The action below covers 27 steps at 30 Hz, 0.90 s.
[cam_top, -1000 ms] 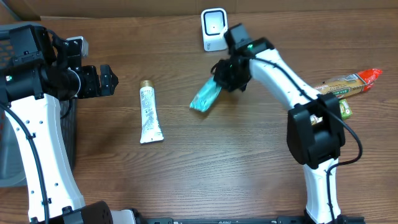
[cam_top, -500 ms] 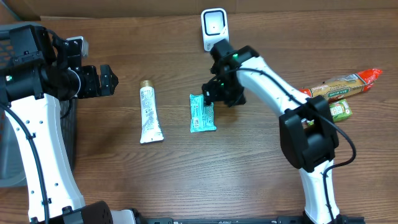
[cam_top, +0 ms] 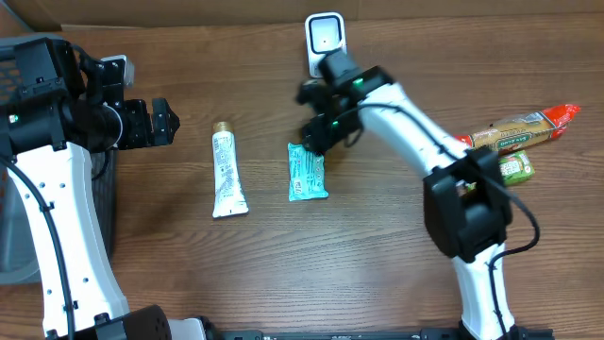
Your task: Scan the item barcode
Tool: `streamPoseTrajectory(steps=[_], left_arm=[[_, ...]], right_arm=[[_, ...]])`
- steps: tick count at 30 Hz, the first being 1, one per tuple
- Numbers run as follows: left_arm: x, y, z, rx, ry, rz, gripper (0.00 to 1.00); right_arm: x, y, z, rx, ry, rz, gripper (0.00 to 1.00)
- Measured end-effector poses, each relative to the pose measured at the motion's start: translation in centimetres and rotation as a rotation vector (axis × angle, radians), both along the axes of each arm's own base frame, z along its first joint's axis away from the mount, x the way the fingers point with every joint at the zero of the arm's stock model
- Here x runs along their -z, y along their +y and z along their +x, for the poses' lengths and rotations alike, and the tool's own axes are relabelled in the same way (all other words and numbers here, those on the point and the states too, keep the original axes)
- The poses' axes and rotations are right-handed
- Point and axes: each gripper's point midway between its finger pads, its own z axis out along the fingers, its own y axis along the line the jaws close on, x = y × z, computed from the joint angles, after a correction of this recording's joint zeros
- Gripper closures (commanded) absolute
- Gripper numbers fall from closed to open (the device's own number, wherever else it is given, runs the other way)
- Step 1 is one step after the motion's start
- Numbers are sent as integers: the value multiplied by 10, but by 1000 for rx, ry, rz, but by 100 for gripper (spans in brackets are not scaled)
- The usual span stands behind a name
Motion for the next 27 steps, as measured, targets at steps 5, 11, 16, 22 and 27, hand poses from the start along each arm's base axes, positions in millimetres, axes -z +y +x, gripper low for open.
streamPoseTrajectory(steps=[5,11,16,22,27], left_arm=[[0,0,0,0,0,0,1],[0,0,0,0,0,0,0],[0,0,0,0,0,0,0],[0,0,0,0,0,0,1],[0,0,0,0,0,0,1]], right_arm=[[-13,58,-8,0,-71,90,73],[-6,68,0,193,-8,134,86],[29,61,-1,344,88,86,88],[48,46,-3,468,131,23,88],[56,14,1,614,133,-79,88]])
